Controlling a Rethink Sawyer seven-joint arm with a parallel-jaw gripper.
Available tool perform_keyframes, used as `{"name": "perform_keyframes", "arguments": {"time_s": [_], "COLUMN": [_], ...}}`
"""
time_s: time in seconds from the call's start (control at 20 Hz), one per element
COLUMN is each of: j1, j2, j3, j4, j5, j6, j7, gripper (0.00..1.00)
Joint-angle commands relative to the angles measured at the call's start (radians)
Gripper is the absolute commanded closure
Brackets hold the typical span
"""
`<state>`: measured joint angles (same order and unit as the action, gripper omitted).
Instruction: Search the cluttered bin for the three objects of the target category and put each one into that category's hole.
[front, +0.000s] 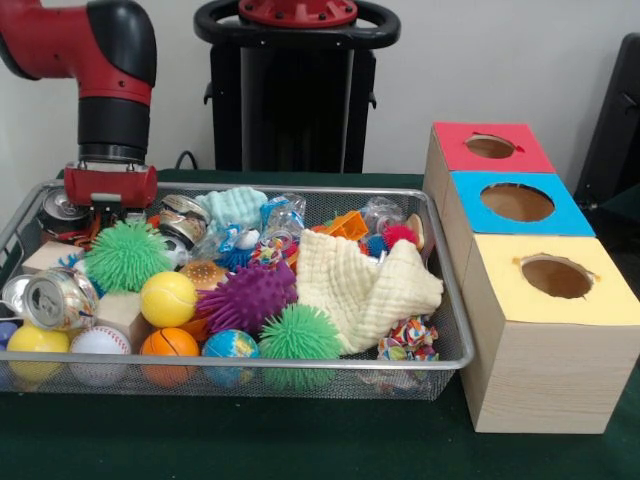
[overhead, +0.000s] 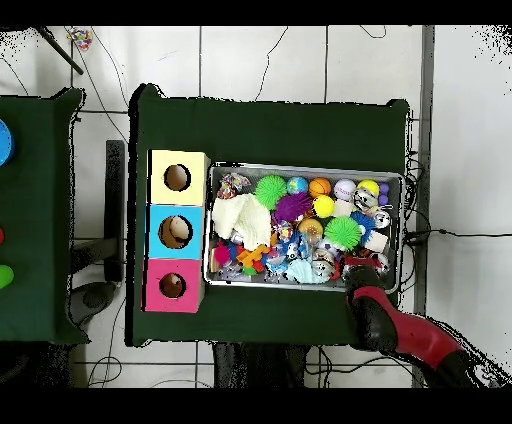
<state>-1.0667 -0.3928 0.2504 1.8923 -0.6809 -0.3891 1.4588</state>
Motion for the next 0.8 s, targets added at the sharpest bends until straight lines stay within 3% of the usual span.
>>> {"name": "perform_keyframes", "arguments": {"time_s": [0.05,0.45,0.65,0.8], "j1": [0.000,0.012,0.005,0.040], "j2": [0.121,0.106,0.020,-0.066], "j3": [-0.093,-0.075,-0.021,0.011], "j4": [0.046,0.043,0.095,0.133], "j5": [-0.041,-0.038,-0.011,0.033], "j6": [0.195,0.227,0.280,0.331], "j7": [0.114,0.100,0.103,0.105], "gripper": [1.00,1.00,1.00,1.00]}}
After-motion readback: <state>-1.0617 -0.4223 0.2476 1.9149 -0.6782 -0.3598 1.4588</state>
